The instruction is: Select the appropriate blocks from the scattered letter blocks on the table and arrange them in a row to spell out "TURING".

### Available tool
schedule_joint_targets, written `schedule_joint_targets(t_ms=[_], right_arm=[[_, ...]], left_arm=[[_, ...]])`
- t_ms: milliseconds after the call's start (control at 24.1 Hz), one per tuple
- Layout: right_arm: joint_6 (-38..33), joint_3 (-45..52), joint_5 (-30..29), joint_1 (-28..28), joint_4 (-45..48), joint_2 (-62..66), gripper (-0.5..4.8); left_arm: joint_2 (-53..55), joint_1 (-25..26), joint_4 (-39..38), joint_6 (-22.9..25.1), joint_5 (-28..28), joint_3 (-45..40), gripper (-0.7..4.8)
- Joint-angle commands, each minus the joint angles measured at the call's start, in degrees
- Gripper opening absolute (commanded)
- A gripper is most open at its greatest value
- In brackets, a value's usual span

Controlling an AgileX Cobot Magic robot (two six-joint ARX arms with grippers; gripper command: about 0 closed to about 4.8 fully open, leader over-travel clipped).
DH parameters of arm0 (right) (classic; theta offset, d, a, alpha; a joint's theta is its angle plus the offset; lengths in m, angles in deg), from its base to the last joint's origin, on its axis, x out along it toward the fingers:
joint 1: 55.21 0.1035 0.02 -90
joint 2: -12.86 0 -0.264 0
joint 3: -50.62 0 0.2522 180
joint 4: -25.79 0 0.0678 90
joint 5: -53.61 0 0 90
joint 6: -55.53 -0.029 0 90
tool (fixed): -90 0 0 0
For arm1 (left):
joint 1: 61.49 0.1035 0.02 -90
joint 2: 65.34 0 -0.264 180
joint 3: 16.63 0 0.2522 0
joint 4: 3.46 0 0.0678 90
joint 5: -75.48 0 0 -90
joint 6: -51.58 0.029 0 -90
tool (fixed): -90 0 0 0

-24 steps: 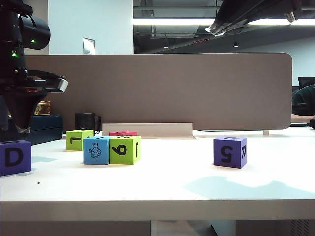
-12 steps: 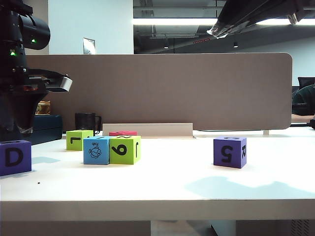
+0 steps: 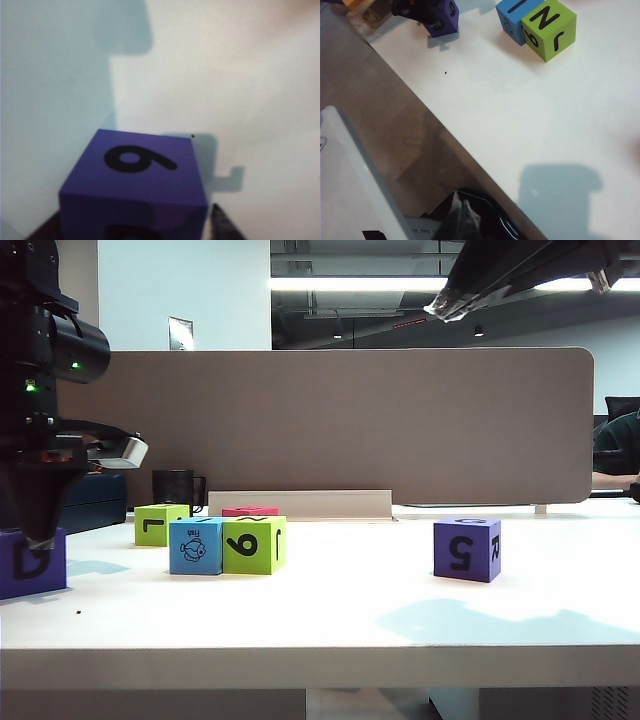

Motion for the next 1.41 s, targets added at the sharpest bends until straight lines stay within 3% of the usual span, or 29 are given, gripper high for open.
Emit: schedule_joint_targets(t_ms=[41, 166, 456, 746, 1202, 1409], right_arm=[[0.1, -0.2, -0.1, 0.1, 0.5, -0.1, -0.01], [0.1, -0.3, -0.1, 0.1, 0.5, -0.1, -0.01], [0.1, -0.3, -0.1, 0.1, 0.5, -0.1, -0.01], [0.1, -0.2, -0.1, 0.1, 0.7, -0.1, -0.01], [0.1, -0.2, -0.1, 0.1, 0.6, -0.1, -0.01], [0.1, -0.3, -0.1, 0.1, 0.7, -0.1, -0.01]], left_arm=[[-0.1, 0.0, 0.2, -0.5, -0.2, 0.0, 2.67], [-0.1, 0.0, 1.6, -5.0, -0.1, 0.0, 2.42], [-0.1, -0.2, 5.7, -17.5, 0.1, 0.0, 2.41], [-0.2, -1.7, 11.0, -26.9, 6.1, 0.2, 2.41], [-0.1, -4.0, 19.1, -32.2, 6.4, 0.3, 2.41], [-0.1, -4.0, 19.1, -32.2, 6.3, 0.3, 2.41]])
